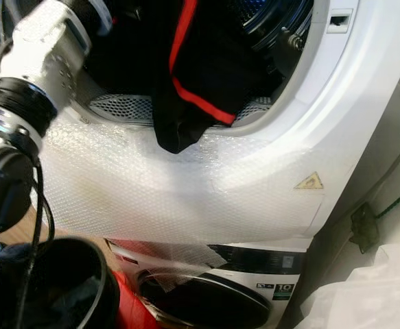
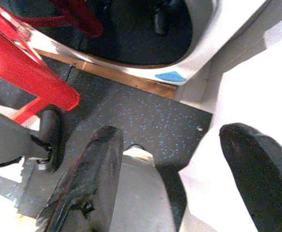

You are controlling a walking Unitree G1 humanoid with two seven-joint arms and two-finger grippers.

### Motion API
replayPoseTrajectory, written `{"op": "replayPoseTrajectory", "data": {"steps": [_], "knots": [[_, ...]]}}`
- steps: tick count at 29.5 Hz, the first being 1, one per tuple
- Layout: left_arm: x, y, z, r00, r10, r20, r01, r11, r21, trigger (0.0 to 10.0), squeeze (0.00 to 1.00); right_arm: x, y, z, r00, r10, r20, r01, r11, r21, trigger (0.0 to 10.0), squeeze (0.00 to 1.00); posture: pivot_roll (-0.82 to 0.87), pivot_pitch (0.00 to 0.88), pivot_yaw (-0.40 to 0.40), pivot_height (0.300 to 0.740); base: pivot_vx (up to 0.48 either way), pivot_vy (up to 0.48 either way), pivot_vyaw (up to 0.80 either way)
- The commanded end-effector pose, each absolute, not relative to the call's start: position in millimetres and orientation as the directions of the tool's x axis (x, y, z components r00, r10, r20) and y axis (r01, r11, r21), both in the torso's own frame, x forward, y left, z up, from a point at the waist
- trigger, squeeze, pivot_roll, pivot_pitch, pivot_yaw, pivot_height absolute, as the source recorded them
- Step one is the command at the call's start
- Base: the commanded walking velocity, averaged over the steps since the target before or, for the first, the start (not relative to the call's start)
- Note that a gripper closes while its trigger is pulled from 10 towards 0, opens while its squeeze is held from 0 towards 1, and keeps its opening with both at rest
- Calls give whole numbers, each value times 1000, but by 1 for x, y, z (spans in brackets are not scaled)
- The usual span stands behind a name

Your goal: Clothes washing

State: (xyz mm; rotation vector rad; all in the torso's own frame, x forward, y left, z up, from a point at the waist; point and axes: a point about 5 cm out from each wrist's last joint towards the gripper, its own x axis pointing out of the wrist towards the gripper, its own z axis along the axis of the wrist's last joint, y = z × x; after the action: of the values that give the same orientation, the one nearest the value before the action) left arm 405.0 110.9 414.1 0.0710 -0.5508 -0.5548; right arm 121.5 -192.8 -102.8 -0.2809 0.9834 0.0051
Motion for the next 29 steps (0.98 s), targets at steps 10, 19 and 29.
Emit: {"op": "replayPoseTrajectory", "data": {"steps": [10, 19, 29], "knots": [[406, 89, 374, 595, -766, 242, 726, 642, 246, 10000, 0, 97, -205, -108, 508, -174, -843, -96, 962, -256, 10000, 0, -190, 0, 116, 740, 0, 0, 0], [409, 100, 372, 641, -720, 267, 689, 693, 212, 10000, 1000, 92, -214, -107, 508, -201, -837, -86, 955, -282, 10000, 0, -195, 0, 104, 740, 0, 0, 0], [407, 108, 372, 609, -761, 223, 719, 648, 250, 10000, 1000, 105, -206, -105, 525, -178, -832, -101, 958, -268, 10000, 0, -149, 0, 104, 740, 0, 0, 0]]}}
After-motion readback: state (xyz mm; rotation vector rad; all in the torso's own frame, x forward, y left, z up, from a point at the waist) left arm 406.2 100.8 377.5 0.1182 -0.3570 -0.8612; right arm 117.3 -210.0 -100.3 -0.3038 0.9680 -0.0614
